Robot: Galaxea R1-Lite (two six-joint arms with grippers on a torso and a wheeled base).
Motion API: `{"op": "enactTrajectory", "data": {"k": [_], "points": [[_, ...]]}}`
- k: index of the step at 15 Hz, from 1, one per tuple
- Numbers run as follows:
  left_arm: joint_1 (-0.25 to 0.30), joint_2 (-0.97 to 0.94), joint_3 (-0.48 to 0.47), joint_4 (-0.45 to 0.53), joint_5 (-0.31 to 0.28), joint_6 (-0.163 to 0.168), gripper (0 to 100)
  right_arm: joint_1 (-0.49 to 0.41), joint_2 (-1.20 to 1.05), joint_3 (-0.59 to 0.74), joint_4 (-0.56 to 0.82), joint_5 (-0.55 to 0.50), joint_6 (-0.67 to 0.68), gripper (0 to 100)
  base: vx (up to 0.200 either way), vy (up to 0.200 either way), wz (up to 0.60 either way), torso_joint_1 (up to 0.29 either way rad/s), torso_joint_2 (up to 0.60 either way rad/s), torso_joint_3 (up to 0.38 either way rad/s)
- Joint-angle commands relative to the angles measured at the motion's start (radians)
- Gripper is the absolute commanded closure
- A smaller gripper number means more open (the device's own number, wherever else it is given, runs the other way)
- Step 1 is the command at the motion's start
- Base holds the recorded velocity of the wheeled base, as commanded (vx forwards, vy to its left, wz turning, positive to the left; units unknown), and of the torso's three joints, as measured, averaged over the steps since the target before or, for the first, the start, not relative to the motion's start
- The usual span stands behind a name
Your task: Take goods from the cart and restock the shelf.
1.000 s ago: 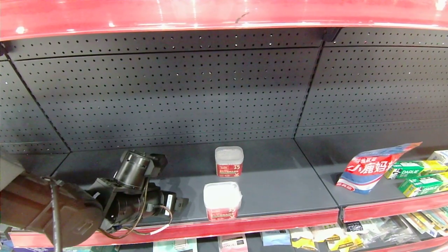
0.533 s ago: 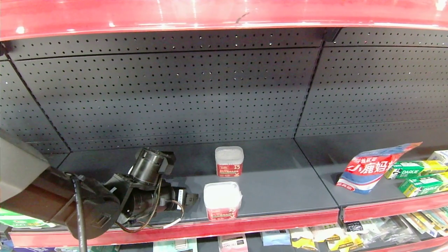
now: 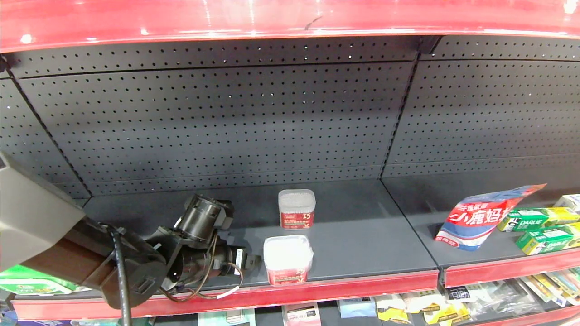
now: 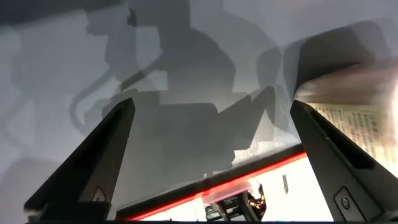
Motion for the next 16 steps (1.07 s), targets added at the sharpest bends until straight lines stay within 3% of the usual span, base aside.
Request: {"op": "enactTrajectory", "data": {"k": [1,16], "points": [[-0.003,0.013,-0.021,0.0,0.0,-0.001,0,0.0,0.002,0.0,0.0,0.0,0.0,0,0.0,0.0,0.0,0.0,0.0,0.0],[-0.029,0.045,-0.068,0.0,-0.001,-0.001,0,0.0,0.002,0.0,0.0,0.0,-0.001,0,0.0,0.0,0.0,0.0,0.0,0.0]]}}
